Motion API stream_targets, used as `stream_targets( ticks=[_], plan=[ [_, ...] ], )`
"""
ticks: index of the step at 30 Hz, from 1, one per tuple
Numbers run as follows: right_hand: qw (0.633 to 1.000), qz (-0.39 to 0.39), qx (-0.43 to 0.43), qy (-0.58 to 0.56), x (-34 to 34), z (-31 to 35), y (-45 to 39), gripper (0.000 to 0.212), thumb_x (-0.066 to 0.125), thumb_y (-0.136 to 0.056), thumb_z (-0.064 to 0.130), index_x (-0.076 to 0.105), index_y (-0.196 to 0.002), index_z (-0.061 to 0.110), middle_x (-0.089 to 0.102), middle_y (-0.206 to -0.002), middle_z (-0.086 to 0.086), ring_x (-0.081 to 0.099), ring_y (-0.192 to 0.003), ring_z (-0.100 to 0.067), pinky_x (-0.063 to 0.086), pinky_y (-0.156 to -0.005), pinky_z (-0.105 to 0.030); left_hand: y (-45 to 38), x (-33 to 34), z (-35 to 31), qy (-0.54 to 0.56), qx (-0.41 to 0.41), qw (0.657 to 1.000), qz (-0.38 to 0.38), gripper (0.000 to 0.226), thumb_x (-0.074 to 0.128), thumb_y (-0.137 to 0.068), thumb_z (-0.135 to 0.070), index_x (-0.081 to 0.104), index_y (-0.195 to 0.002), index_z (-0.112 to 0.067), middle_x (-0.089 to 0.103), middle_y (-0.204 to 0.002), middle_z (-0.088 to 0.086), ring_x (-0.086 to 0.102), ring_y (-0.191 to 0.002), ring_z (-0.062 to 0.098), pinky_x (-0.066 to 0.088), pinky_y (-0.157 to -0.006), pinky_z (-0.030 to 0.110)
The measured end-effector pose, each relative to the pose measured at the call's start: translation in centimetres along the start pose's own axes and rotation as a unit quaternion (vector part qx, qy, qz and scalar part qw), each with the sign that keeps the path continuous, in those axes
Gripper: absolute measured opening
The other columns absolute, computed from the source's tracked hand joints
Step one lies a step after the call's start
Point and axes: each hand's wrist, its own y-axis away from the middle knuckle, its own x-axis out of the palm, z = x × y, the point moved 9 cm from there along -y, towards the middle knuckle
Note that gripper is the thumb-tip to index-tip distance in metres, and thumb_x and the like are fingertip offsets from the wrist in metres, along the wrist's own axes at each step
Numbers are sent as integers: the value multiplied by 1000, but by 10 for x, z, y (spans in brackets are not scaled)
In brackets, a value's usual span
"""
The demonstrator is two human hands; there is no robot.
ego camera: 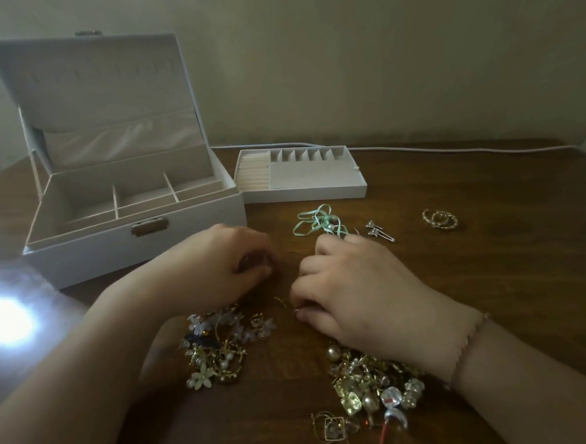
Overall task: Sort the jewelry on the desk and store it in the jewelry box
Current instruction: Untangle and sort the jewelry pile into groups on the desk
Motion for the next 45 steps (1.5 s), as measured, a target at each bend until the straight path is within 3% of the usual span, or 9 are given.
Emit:
stream_targets(
  ticks=[4,11,16,22,28,31,33,37,45],
  plan=[
    [1000,0,-3,-9,-4,-3,0,14,59,-89,40,69,-95,32,64,-90,13,51,-86,-15,39,-70,-33,0,4,1,-3,-2,1000,14,18,60,-94,-29,63,-108,-40,62,-99,-21,60,-88,-1,53,-78,24],
    [931,-141,263,-208,-61,-141,69,8,66,-86,32,67,-84,40,63,-81,24,56,-76,11,37,-63,-12,1,4,-6,10,20,1000,3,20,60,-93,-31,65,-109,-42,61,-101,-22,60,-89,0,54,-76,25],
    [837,-151,516,-107,-42,-250,151,7,63,-91,30,69,-92,27,64,-91,0,54,-79,-17,41,-68,-29,1,3,-7,-1,23,1000,0,20,60,-92,-32,64,-108,-43,62,-100,-22,60,-87,-1,53,-74,23],
    [782,-109,607,-88,-5,-277,176,12,64,-90,32,71,-92,23,62,-88,-2,54,-78,-20,44,-66,-30,1,5,-8,-8,28,1000,3,19,60,-92,-33,63,-107,-44,63,-99,-22,60,-86,-1,52,-72,22],
    [830,-107,547,-18,-29,-256,150,23,66,-88,34,67,-109,25,63,-117,-8,57,-106,-31,47,-77,-36,2,3,-10,-10,29,1000,1,18,60,-92,-33,63,-107,-44,63,-98,-20,59,-84,0,51,-71,22],
    [905,-139,388,-110,-51,-204,107,13,71,-83,30,68,-94,37,67,-93,10,62,-90,-14,45,-70,-17,3,3,-9,6,22,1000,15,15,62,-92,-33,64,-104,-43,64,-97,-20,60,-86,1,52,-73,22],
    [944,-48,261,-196,-45,-149,75,15,70,-79,36,67,-91,43,65,-84,18,60,-80,-3,40,-64,-8,4,5,-12,23,24,999,30,13,63,-91,-35,64,-102,-43,65,-95,-18,61,-86,2,51,-72,21],
    [968,91,117,-201,-20,-73,48,23,65,-83,42,65,-105,44,61,-94,24,54,-97,2,44,-81,-15,6,8,-18,55,27,997,56,11,65,-90,-37,67,-100,-40,66,-91,-15,62,-86,6,51,-71,19],
    [984,56,79,-149,-7,-55,36,19,63,-87,42,67,-105,41,60,-98,22,50,-100,-2,46,-89,-36,5,9,-22,38,23,997,56,10,63,-90,-37,68,-99,-37,66,-92,-15,61,-86,6,50,-74,24]
  ],
)
